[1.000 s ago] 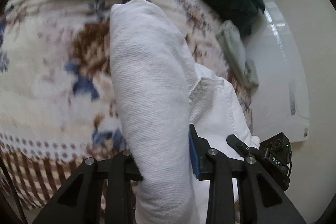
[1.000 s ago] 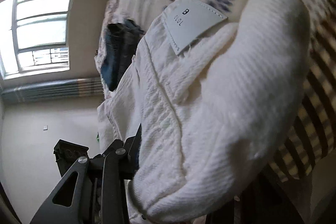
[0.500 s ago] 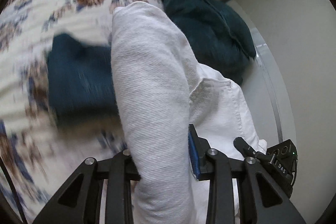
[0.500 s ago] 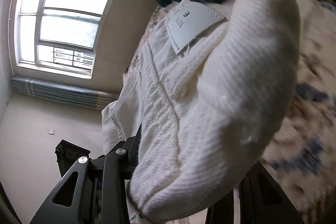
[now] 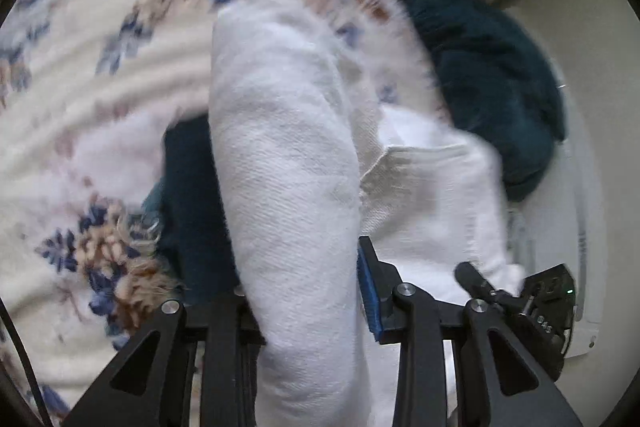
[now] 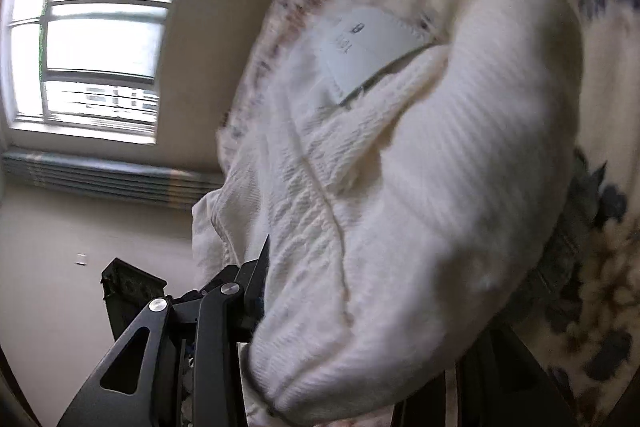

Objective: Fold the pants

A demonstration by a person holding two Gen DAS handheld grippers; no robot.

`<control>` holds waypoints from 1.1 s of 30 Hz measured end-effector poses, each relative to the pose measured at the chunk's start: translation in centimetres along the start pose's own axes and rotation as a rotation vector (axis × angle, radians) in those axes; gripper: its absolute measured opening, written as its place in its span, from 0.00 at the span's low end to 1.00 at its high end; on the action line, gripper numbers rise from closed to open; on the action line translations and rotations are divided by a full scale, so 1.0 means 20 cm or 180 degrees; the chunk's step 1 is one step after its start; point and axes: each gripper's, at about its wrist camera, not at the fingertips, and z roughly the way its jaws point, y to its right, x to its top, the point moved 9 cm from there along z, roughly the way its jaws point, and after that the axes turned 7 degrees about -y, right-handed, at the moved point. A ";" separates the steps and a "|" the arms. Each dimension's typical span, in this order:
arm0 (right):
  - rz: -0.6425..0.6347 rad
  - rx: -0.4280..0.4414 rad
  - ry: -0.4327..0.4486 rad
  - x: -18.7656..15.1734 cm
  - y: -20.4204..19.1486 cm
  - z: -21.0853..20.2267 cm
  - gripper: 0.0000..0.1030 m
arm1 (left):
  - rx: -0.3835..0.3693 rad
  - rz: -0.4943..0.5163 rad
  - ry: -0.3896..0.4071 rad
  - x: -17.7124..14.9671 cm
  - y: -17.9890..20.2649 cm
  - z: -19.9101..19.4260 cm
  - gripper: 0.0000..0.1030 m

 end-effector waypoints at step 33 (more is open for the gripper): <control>-0.2126 -0.2795 -0.0005 -0.44 -0.91 -0.93 0.89 | 0.1883 0.0068 0.0790 -0.53 0.55 -0.68 0.95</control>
